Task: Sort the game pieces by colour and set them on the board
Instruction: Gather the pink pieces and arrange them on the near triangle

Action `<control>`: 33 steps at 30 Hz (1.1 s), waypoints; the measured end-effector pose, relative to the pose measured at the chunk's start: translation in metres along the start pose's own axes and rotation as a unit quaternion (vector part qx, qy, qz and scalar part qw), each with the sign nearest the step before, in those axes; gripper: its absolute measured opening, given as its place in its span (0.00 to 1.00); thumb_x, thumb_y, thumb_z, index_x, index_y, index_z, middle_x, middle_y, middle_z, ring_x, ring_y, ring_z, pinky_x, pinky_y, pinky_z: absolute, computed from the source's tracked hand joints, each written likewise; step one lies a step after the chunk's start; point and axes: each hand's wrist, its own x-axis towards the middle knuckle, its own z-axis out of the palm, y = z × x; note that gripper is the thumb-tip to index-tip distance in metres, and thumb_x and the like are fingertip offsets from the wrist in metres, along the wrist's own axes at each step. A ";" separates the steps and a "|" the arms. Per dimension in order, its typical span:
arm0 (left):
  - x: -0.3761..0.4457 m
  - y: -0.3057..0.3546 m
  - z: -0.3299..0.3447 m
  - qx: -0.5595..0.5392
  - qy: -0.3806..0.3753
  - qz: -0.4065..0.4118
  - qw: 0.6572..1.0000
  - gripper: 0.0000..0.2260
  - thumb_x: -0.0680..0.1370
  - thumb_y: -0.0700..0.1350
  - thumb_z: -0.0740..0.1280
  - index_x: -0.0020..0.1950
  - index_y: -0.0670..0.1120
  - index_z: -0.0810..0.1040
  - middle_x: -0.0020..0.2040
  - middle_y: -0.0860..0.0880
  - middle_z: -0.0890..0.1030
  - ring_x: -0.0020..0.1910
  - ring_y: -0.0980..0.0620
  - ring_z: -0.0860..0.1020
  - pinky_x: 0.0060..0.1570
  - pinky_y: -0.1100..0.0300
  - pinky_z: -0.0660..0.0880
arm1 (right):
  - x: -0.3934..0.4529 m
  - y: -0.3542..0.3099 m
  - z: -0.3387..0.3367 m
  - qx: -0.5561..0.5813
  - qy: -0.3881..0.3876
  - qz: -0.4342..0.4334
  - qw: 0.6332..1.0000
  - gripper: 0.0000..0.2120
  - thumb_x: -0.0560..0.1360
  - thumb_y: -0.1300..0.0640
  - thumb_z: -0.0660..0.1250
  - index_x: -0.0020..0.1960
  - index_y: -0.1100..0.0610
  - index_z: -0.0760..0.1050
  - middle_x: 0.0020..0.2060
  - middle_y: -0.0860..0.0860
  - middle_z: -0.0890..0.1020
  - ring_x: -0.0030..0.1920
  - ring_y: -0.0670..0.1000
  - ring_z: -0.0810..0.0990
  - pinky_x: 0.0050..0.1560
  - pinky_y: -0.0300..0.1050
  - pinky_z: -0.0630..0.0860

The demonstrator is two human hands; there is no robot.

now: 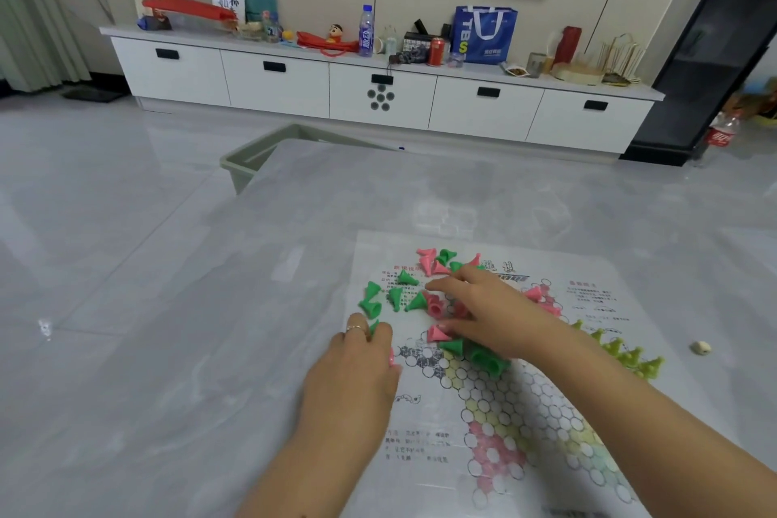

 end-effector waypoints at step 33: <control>-0.007 0.048 -0.017 -0.879 -0.215 -0.296 0.306 0.21 0.78 0.42 0.53 0.28 0.37 0.73 0.23 0.43 0.71 0.19 0.49 0.71 0.23 0.60 0.75 | -0.053 -0.079 -0.010 0.321 0.262 -0.031 0.910 0.09 0.78 0.57 0.56 0.42 0.51 0.73 0.34 0.38 0.76 0.38 0.38 0.75 0.38 0.29 0.69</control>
